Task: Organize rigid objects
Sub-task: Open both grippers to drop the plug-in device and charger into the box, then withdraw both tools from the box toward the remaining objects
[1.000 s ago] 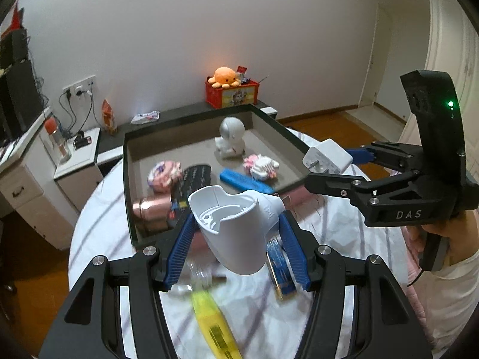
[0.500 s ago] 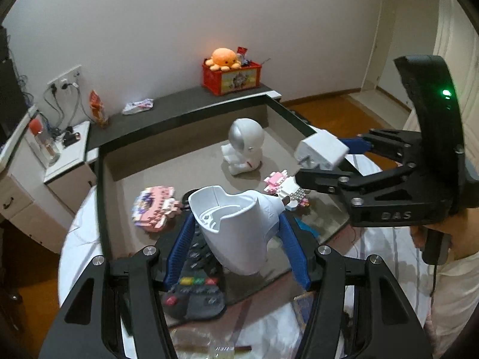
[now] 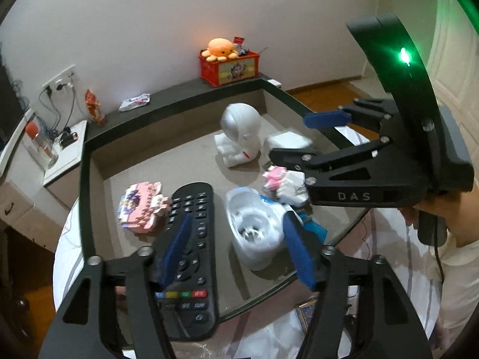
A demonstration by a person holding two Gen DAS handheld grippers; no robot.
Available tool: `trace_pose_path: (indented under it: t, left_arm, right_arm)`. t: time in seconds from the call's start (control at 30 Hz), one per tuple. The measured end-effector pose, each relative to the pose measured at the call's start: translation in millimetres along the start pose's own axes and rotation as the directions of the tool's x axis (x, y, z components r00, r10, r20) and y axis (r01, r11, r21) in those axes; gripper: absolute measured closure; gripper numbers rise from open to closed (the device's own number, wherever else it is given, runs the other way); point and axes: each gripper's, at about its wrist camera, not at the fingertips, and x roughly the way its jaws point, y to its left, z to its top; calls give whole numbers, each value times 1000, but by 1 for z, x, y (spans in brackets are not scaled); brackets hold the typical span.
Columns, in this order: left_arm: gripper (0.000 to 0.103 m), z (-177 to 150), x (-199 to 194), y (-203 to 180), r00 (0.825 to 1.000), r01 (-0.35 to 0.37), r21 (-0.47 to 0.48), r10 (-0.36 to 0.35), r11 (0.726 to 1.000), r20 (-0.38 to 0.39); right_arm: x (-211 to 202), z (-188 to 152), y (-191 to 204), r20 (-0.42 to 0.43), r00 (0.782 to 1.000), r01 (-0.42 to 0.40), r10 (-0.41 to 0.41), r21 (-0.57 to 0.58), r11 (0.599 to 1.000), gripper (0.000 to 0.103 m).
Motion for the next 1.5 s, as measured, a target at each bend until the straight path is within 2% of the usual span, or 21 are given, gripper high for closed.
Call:
trace_pose_path:
  t: [0.13, 0.27, 0.33, 0.47, 0.57, 0.63, 0.73, 0.87, 1.13, 1.5]
  left_arm:
    - [18, -6, -11, 7, 1000, -23, -29, 23, 999, 7]
    - [11, -14, -27, 17, 998, -60, -90, 62, 994, 20]
    - [6, -20, -41, 21, 996, -74, -129, 80, 989, 46]
    - [1, -36, -68, 27, 992, -48, -199, 70, 979, 104]
    - [0, -54, -90, 28, 984, -60, -247, 99, 967, 149]
    - [0, -69, -102, 27, 978, -97, -281, 144, 955, 151]
    - [0, -92, -112, 28, 967, -165, -336, 219, 927, 130]
    - [0, -118, -121, 25, 961, -220, -360, 264, 907, 78]
    - [0, -149, -135, 7, 961, -235, -349, 272, 907, 59]
    - [0, -165, -139, -17, 969, -215, -307, 241, 927, 51]
  right_arm:
    - [-10, -3, -2, 12, 1000, -1, 0, 10, 1000, 34]
    - [-28, -6, 0, 36, 999, -25, 24, 33, 999, 33]
    - [-38, -7, 2, 56, 998, -28, 26, 38, 999, 23]
    - [-64, -14, 8, 89, 996, -19, 14, 56, 998, 23]
    - [-83, -22, 12, 115, 993, -28, 20, 70, 997, 22]
    - [-93, -27, 14, 126, 992, -30, 20, 81, 996, 21]
    - [-110, -37, 21, 139, 989, -56, 43, 95, 994, 21]
    - [-130, -57, 32, 163, 986, -58, 41, 101, 993, 20]
    - [-154, -93, 56, 175, 984, -39, 17, 120, 992, 20]
    - [-153, -133, 75, 133, 990, -78, 57, 164, 983, 20]
